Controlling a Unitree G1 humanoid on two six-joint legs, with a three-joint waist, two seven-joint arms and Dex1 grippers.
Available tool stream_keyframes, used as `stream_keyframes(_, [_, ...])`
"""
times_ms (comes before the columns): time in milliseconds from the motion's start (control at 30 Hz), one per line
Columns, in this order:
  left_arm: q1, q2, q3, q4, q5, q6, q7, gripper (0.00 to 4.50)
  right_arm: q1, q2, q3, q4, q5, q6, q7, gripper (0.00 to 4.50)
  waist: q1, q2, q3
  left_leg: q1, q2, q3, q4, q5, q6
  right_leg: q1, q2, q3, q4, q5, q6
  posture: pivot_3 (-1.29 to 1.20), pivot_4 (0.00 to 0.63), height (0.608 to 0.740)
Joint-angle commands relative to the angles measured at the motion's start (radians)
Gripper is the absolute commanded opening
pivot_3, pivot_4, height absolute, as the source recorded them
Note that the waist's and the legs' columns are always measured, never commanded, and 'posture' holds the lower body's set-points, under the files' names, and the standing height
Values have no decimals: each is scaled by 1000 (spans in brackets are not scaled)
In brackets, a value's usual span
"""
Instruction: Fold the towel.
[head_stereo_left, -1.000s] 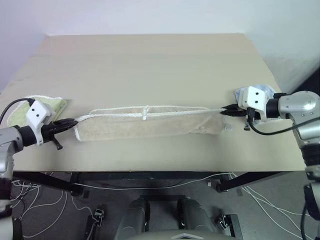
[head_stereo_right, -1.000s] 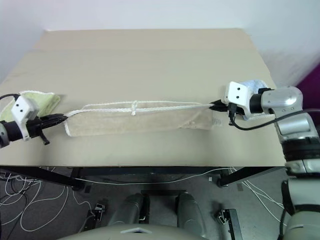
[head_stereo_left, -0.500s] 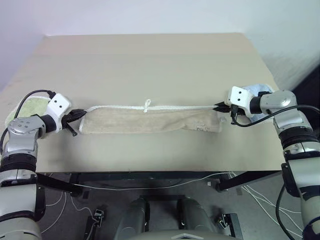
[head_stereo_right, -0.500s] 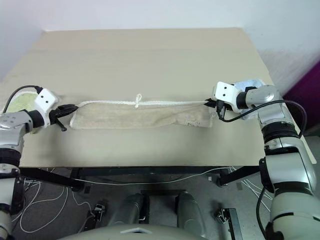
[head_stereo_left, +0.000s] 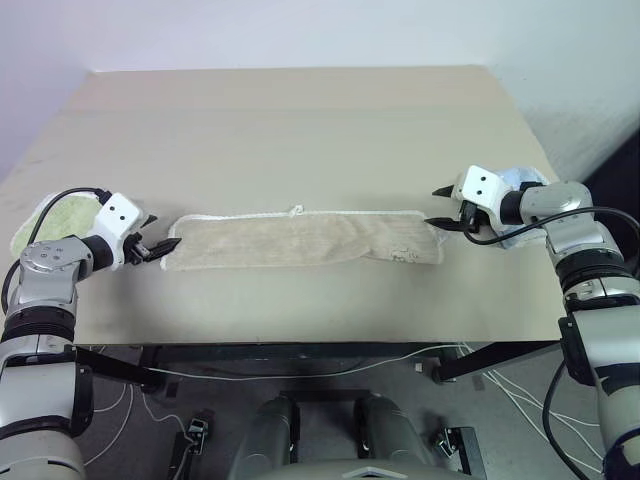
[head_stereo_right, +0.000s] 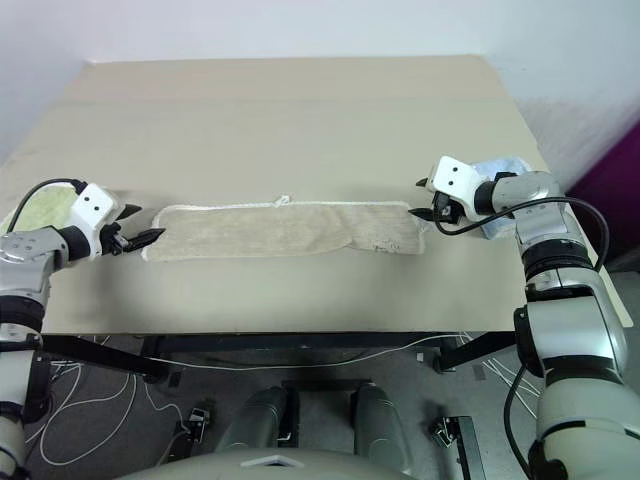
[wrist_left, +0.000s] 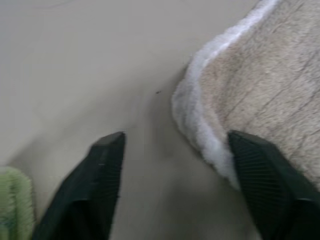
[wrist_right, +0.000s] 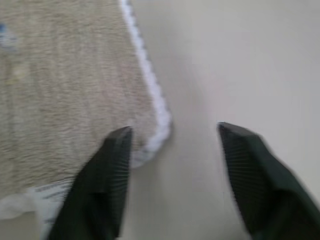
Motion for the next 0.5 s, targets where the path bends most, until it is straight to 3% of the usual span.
stream_keyframes(33, [10, 24, 28, 3, -1, -15, 33, 4500, -36, -28, -43, -23, -2, -36, -71, 4279, 0, 0, 0, 0, 0, 0, 0, 0, 0, 0, 0, 0, 0, 0, 0, 0, 150, 740])
stream_keyframes(67, [10, 30, 31, 7, 11, -27, 73, 4500, -31, -35, -54, -42, 5, -38, -83, 4454, 0, 0, 0, 0, 0, 0, 0, 0, 0, 0, 0, 0, 0, 0, 0, 0, 150, 740])
stream_keyframes(200, [33, 42, 74, -33, -35, -22, 75, 4500, 53, -56, -139, -220, 108, 51, -70, 4454, 0, 0, 0, -1, 0, 0, 0, 0, 0, -2, 0, 1, 0, 0, 0, 0, 150, 740])
stream_keyframes(333, [103, 27, 164, -214, -146, 34, 46, 4500, 277, -48, -281, -638, 346, 467, -75, 4454, 5, -1, -1, -2, 1, -1, 0, 0, 0, -2, -2, 0, 1, 0, 0, 0, 150, 740])
stream_keyframes(500, [229, 17, 214, -452, -227, 107, 19, 4500, 525, -25, -414, -1061, 592, 936, -203, 4454, 9, -1, -1, -5, 0, -1, 2, 0, 0, -4, -3, 1, 1, 0, 0, 0, 150, 740])
